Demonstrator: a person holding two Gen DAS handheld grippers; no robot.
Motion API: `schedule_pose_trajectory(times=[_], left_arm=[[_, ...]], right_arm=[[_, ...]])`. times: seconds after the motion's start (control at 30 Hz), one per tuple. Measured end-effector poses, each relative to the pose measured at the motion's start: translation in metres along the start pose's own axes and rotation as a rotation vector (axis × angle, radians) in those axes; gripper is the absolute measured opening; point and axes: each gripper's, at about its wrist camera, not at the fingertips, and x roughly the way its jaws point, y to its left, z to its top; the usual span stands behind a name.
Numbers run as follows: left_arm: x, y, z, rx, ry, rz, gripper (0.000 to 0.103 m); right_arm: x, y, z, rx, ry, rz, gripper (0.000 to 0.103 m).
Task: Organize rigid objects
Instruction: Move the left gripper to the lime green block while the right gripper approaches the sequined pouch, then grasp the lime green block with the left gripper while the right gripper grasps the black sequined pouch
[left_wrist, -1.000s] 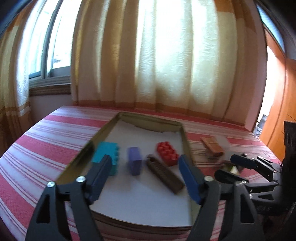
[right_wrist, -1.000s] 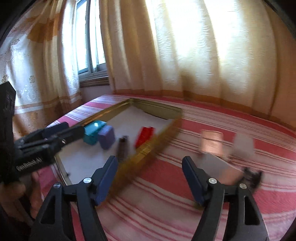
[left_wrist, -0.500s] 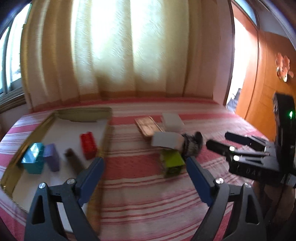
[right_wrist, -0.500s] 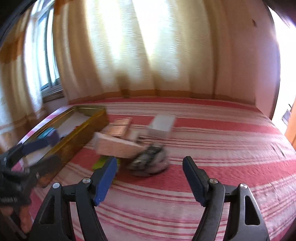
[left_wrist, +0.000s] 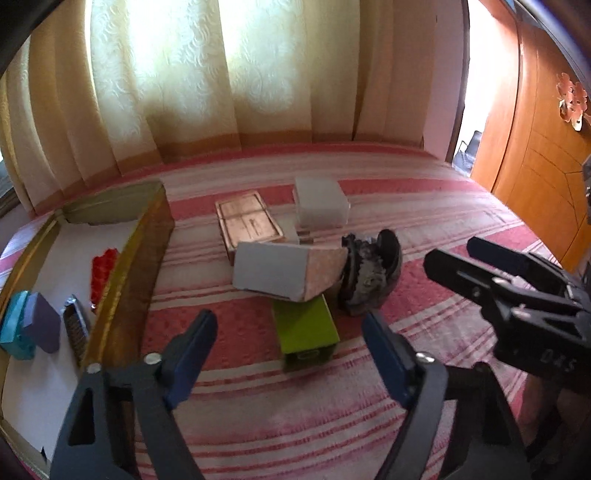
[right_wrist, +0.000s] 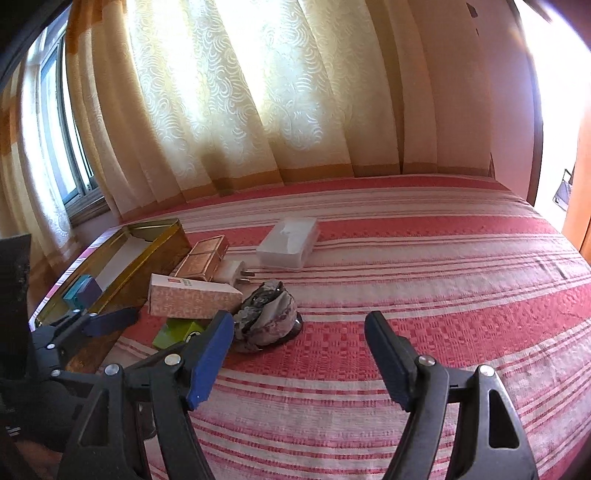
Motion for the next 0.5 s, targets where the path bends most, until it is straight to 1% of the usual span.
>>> schedule_pose_trajectory(times=[0.03, 0.07, 0.13, 0.17, 0.23, 0.4, 0.5], left_arm=[[0.003, 0.000, 0.001, -0.006, 0.015, -0.010, 0.074], [0.005, 0.001, 0.001, -0.011, 0.025, -0.017, 0.070], [0.010, 0.002, 0.002, -0.021, 0.046, -0.032, 0.049], [0.011, 0.004, 0.002, -0.033, 0.054, -0.041, 0.031], [0.010, 0.009, 0.002, -0.050, 0.049, -0.051, 0.030], [-0.009, 0.016, -0.009, -0.052, 0.014, -0.053, 0.030], [-0.025, 0.027, -0.019, -0.085, -0.025, -0.035, 0.030]], right_arm=[[0.001, 0.000, 0.000, 0.002, 0.005, 0.001, 0.075], [0.003, -0.001, 0.000, 0.005, 0.011, 0.001, 0.075], [0.005, -0.002, 0.001, 0.008, 0.017, 0.001, 0.075], [0.006, -0.002, 0.001, 0.007, 0.018, 0.000, 0.075], [0.007, 0.000, 0.002, 0.000, 0.020, -0.004, 0.075], [0.015, 0.010, 0.003, -0.035, 0.040, -0.013, 0.075], [0.023, 0.020, 0.002, -0.070, 0.080, -0.015, 0.075]])
